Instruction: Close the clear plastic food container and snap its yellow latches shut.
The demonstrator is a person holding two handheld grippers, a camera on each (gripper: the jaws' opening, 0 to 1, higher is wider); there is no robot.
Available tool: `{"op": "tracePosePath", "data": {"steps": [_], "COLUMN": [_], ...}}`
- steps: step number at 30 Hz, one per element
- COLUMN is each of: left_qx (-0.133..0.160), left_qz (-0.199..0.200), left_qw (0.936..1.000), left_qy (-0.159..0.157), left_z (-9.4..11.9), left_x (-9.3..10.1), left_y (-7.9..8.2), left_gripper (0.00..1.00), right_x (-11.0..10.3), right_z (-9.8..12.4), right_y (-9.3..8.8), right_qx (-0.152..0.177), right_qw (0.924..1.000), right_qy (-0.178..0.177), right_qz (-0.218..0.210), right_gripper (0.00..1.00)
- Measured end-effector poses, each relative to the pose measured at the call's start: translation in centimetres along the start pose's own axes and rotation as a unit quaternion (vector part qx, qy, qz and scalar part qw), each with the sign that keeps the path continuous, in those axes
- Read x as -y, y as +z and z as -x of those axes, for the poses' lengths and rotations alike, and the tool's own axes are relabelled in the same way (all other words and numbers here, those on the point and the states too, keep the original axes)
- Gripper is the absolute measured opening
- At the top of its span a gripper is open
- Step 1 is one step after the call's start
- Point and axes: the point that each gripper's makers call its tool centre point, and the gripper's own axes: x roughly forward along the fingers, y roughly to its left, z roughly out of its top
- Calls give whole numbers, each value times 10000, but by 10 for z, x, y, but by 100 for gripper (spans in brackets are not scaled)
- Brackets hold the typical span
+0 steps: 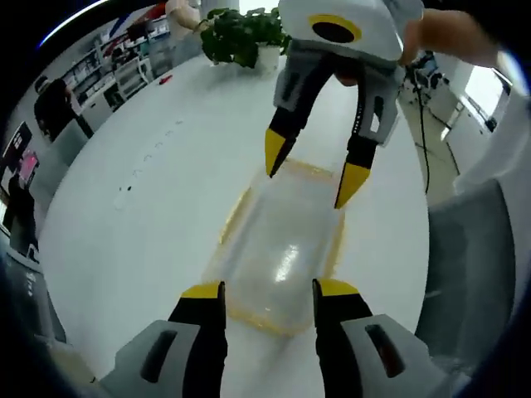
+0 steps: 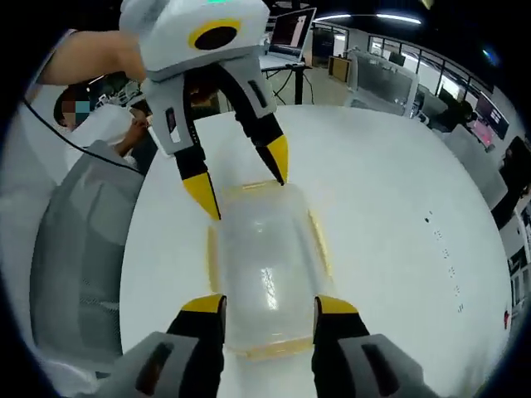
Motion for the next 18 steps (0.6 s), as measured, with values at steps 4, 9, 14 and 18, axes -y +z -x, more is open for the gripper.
{"op": "tracePosePath", "data": {"steps": [4,9,14,18], "left_qx": [38,103,200,119], "left_qz": [-117,-264,-337,-465], "left_qw": [9999,9995,9990,9987], "left_qy": [-33,-145,-203,-170], "left_z": [-4,-12,-18,-21], "left_x": [2,8,12,12], "left_y": [7,16,26,25], "left_gripper": [39,40,40,39], "right_x": [0,-2,-6,-5], "right_z": [-4,-8,-13,-15], "right_y": [7,17,24,26], "right_qx": [60,207,293,258], "right_qw": [10000,9997,9993,9994], "right_qy": [53,111,220,202], "right_qz": [18,43,67,112], "right_gripper": [38,37,37,37]}}
